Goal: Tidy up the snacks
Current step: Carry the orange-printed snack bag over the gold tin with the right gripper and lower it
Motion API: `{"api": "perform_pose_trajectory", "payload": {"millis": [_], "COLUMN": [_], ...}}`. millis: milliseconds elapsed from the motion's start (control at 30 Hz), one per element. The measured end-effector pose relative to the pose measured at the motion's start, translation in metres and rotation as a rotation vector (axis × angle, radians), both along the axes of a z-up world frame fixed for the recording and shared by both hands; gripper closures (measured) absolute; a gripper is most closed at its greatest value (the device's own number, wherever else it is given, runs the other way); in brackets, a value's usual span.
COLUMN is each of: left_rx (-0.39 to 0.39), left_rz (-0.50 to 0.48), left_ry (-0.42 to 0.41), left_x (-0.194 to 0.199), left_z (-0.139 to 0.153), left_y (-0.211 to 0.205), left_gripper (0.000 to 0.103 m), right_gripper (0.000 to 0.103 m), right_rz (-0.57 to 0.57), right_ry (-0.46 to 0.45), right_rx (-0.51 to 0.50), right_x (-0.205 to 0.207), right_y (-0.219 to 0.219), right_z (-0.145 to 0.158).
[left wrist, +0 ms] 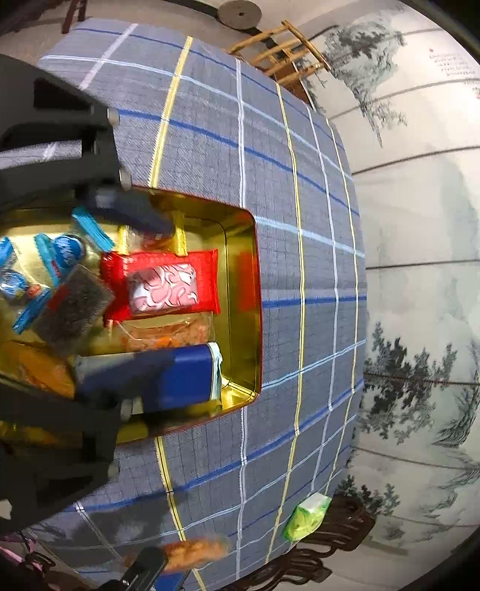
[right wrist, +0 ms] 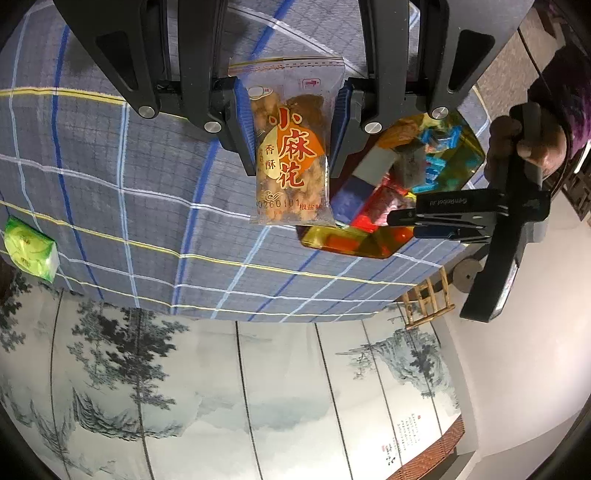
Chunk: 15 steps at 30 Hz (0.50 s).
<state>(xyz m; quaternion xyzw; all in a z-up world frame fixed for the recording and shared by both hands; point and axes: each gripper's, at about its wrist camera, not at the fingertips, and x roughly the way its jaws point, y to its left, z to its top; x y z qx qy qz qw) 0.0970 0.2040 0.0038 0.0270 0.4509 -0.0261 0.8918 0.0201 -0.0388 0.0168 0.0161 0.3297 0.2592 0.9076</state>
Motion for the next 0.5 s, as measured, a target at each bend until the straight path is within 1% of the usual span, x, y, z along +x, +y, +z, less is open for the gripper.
{"api": "perform_pose_trajectory", "payload": {"millis": [100, 133, 167, 233, 267, 433, 500], "left_rx": [0.004, 0.008, 0.007, -0.004, 0.001, 0.056, 0.058], "left_rz": [0.018, 0.034, 0.045, 0.07, 0.086, 0.165, 0.181], "left_ry": [-0.019, -0.021, -0.024, -0.043, -0.048, -0.075, -0.078], "left_x": [-0.009, -0.012, -0.015, -0.022, -0.025, -0.04, -0.044], "left_z": [0.006, 0.008, 0.01, 0.015, 0.017, 0.026, 0.027], "left_y": [0.003, 0.006, 0.008, 0.015, 0.018, 0.032, 0.037], "left_gripper": [0.026, 0.019, 0.015, 0.012, 0.008, 0.001, 0.001], "right_gripper": [0.066, 0.066, 0.066, 0.066, 0.066, 0.066, 0.066], "right_rz": [0.02, 0.027, 0.034, 0.048, 0.055, 0.093, 0.108], "right_ry": [-0.006, -0.008, -0.009, -0.01, -0.011, -0.012, -0.007], "right_rx": [-0.002, -0.004, -0.003, -0.003, -0.004, -0.002, 0.003], "right_x": [-0.001, -0.002, -0.002, -0.003, -0.004, -0.004, -0.003], "right_y": [0.009, 0.013, 0.016, 0.023, 0.026, 0.046, 0.053], "right_z": [0.004, 0.005, 0.006, 0.007, 0.008, 0.01, 0.01]}}
